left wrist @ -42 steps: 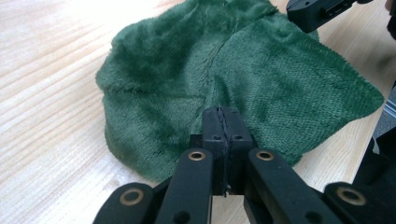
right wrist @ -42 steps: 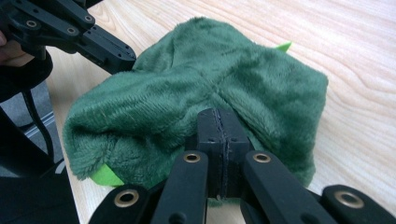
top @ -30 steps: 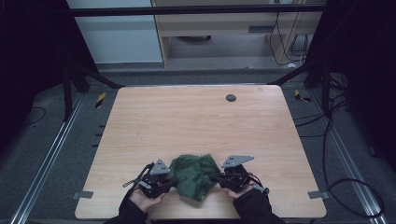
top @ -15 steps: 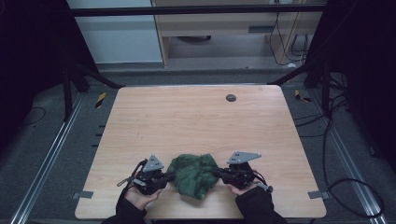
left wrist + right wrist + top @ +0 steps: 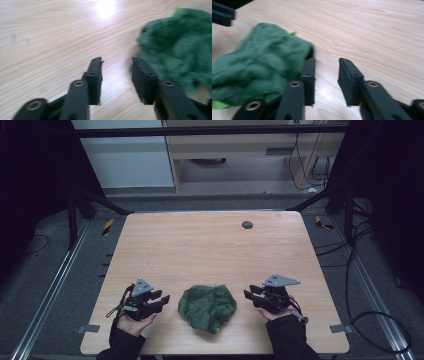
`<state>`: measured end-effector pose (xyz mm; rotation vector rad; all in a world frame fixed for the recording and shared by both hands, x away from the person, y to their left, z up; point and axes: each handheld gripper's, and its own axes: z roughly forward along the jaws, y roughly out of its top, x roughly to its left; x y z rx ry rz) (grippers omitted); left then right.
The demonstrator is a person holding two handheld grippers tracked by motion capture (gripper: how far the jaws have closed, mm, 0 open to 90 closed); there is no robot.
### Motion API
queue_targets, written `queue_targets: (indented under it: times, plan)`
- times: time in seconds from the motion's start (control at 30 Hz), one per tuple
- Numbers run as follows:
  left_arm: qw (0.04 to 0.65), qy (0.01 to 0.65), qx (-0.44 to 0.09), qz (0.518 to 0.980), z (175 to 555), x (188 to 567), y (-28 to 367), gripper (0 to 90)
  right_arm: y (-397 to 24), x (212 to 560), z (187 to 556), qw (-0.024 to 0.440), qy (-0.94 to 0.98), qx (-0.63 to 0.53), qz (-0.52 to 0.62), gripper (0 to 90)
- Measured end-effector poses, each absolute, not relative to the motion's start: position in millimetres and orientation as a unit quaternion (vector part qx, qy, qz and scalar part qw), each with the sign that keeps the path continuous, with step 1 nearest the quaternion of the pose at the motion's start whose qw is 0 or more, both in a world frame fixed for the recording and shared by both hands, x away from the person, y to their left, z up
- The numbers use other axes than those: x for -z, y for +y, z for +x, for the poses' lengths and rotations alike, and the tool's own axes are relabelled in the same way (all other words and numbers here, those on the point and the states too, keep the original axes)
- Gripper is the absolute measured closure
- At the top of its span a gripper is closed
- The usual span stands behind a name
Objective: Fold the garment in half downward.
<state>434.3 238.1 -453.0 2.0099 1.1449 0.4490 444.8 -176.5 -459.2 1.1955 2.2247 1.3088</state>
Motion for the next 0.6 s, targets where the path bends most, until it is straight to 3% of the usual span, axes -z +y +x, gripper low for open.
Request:
queue_targets:
  times: [0.17,0.6]
  plan:
    - [0.374,0.469,-0.193,0.776,441,458,254,48.6,-197,467,454,0.169,0.759,-0.435,0.453,48.0]
    - [0.363,0.501,-0.209,0.757,453,467,280,35.9,-217,472,461,0.198,0.752,-0.412,0.476,32.7]
